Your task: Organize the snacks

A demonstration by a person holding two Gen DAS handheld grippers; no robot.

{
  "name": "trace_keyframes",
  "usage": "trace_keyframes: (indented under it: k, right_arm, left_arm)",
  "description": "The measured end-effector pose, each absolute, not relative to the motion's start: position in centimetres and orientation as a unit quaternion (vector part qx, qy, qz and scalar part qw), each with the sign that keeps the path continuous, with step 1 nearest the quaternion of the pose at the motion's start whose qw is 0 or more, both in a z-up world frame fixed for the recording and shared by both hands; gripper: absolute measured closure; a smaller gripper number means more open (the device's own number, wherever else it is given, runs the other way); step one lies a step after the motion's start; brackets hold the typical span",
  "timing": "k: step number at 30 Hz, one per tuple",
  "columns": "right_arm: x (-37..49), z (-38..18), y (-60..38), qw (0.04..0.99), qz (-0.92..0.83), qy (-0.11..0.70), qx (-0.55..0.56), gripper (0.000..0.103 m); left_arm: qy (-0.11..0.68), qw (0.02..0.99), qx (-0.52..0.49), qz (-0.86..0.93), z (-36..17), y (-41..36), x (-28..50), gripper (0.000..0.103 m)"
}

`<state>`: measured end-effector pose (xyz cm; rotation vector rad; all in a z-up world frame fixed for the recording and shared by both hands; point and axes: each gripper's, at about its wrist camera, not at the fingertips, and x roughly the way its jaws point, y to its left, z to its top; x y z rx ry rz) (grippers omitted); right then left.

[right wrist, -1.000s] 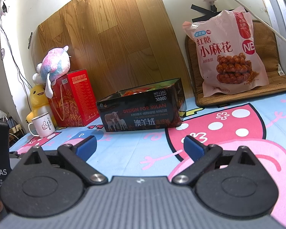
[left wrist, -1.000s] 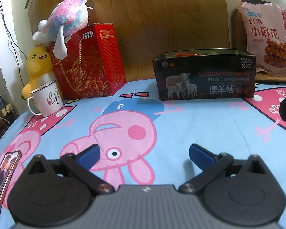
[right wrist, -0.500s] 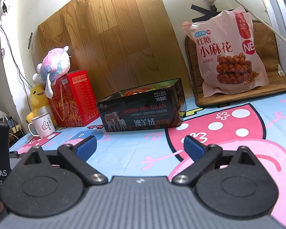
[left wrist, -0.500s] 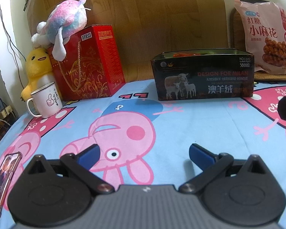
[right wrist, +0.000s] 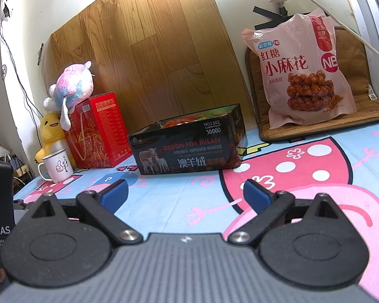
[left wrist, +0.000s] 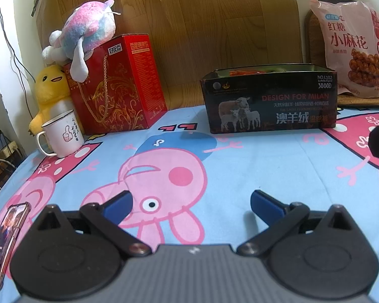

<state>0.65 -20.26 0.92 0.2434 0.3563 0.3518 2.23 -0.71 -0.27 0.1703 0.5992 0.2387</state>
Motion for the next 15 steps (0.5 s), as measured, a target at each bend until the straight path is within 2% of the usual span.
trace_keyframes:
  k: [15]
  right_arm:
    - [0.66, 1.05, -20.00, 0.961, 0.174, 0.176, 0.121, 0.004]
  left_arm:
    - [0.292, 0.945, 0.087, 0.122, -0.30, -0.77, 2.21, 0.000]
